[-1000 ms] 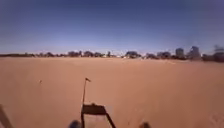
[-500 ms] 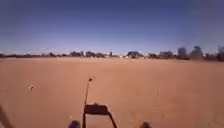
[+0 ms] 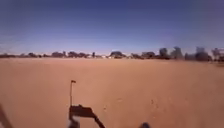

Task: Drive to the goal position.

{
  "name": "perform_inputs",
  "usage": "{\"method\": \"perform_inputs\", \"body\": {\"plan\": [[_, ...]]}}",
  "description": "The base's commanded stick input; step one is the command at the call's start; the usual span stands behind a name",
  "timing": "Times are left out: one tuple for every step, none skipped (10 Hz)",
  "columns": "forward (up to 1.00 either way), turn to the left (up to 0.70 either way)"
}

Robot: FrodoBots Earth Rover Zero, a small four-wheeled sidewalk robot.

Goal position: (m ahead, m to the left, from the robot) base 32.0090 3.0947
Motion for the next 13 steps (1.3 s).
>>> {"method": "perform_inputs", "body": {"plan": [[0.7, -0.27], [0.7, -0.27], [0.7, -0.27], [0.7, -0.27], [0.7, -0.27], [0.7, -0.27], [0.7, -0.14], [0.7, 0.0], [0.7, 0.0], [0.7, 0.0], [0.7, 0.0], [0.7, 0.0], [0.7, 0.0]]}}
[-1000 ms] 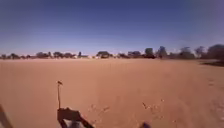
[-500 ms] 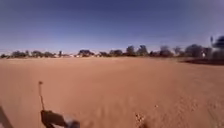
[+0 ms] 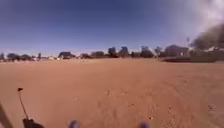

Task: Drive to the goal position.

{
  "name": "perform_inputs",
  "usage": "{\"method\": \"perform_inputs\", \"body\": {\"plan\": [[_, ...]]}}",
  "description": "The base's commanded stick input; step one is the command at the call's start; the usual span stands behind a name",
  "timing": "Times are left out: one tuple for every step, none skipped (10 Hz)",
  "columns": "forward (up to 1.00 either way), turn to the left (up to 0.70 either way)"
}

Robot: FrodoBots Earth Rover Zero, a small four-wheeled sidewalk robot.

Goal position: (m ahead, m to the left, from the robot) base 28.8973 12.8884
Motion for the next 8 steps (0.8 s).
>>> {"method": "perform_inputs", "body": {"plan": [[0.7, 0.0], [0.7, 0.0], [0.7, 0.0], [0.7, 0.0], [0.7, 0.27], [0.7, 0.27], [0.7, 0.27], [0.7, 0.27]]}}
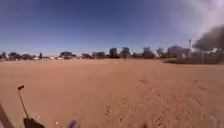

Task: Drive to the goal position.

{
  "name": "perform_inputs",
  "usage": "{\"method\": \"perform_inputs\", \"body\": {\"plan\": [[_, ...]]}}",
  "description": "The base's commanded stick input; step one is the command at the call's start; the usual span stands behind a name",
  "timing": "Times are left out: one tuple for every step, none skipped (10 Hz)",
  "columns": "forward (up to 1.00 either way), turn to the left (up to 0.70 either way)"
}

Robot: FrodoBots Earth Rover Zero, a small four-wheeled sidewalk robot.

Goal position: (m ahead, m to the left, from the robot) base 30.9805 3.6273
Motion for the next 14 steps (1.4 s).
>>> {"method": "perform_inputs", "body": {"plan": [[0.7, 0.27], [0.7, 0.27], [0.7, 0.27], [0.7, 0.27], [0.7, 0.27], [0.7, 0.27], [0.7, 0.27], [0.7, 0.27], [0.7, 0.27], [0.7, 0.27], [0.7, 0.0], [0.7, 0.0], [0.7, 0.0], [0.7, 0.0]]}}
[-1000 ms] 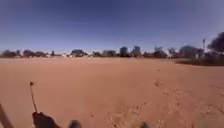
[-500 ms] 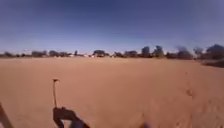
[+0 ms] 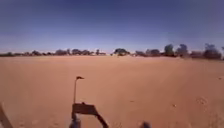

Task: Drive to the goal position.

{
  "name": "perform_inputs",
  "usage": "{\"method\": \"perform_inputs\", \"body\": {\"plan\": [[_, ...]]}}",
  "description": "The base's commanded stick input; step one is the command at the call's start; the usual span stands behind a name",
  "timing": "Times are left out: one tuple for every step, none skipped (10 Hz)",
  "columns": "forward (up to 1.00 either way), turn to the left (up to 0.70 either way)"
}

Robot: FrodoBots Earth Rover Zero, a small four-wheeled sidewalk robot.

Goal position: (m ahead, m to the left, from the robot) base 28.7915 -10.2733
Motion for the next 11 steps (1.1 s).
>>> {"method": "perform_inputs", "body": {"plan": [[0.7, 0.0], [0.7, 0.0], [0.7, 0.0], [0.7, 0.0], [0.7, 0.0], [0.7, 0.0], [0.7, 0.0], [0.7, 0.0], [0.7, 0.0], [0.7, -0.24], [0.7, -0.27]]}}
